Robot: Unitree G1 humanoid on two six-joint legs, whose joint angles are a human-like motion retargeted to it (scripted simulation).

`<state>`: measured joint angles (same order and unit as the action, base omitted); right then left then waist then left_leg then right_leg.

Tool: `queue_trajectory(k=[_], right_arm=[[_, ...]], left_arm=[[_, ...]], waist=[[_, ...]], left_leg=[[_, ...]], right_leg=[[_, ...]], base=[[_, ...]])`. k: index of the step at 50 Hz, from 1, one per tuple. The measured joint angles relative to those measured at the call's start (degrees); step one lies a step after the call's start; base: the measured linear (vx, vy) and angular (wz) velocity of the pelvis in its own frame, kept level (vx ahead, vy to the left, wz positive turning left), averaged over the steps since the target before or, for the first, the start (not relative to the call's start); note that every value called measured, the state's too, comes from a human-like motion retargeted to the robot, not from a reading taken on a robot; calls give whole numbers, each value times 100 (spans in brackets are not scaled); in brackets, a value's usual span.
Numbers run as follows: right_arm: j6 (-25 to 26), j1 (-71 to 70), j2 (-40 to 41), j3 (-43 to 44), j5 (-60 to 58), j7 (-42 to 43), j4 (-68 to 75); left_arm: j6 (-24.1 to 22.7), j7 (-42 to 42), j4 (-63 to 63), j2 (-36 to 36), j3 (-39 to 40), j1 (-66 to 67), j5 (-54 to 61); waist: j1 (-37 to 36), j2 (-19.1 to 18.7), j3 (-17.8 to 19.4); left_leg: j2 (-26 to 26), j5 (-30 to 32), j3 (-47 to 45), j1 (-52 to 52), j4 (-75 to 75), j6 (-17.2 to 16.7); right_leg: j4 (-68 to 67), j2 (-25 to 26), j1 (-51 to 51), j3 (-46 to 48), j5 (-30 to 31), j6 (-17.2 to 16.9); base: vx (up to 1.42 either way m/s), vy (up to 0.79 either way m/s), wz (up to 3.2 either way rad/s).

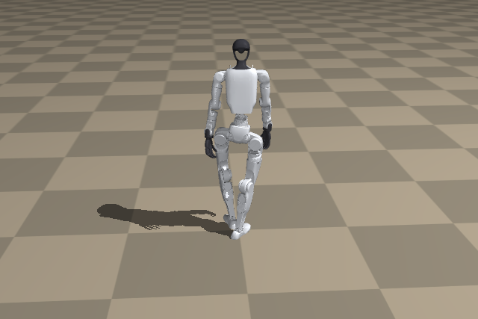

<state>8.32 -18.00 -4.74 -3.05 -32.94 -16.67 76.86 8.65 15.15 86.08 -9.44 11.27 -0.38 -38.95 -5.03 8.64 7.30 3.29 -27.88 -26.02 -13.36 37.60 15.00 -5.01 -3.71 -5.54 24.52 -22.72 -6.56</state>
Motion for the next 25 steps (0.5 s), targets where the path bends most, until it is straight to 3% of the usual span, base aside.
queue_trajectory(k=[2,5,12,18,22,25], right_arm=[[-51,18,3,3,-46,-11,-129],[-215,131,-17,-13,-121,27,-216],[-1108,494,-41,2,516,1204,421],[-1138,950,-37,515,950,2301,808],[-996,1176,-188,720,1102,2130,1185],[-893,1306,-342,792,947,1758,1439]], left_arm=[[-15,46,-21,-2,-13,-42,-59],[-53,52,-125,-4,-44,-140,-61],[-11,-165,-423,-168,-291,-654,479],[-129,-380,-763,-370,-385,-1154,928],[-193,-561,-929,-423,-498,-1407,1080],[-241,-529,-1045,-403,-572,-1497,1089]], waist=[[2,-99,-22],[40,-208,-25],[377,-752,-41],[798,-947,-71],[967,-904,-51],[1047,-798,-10]], left_leg=[[43,-453,70,317,-410,0],[45,-668,108,637,-946,0],[-282,-400,392,872,-1708,0],[-427,-269,699,851,-2023,0],[-371,-238,741,946,-2235,0],[-243,-218,720,1139,-2436,0]], right_leg=[[-110,89,-88,87,-36,-58],[-546,94,-15,54,99,-212],[-3085,270,1237,-304,1340,-748],[-4942,164,2519,-53,286,-427],[-4866,-19,3147,120,-452,56],[-4206,141,3377,-181,-737,116]], base=[[34,-3,-33],[27,0,-17],[6,18,17],[12,2,36],[18,-4,16],[22,-7,-1]])
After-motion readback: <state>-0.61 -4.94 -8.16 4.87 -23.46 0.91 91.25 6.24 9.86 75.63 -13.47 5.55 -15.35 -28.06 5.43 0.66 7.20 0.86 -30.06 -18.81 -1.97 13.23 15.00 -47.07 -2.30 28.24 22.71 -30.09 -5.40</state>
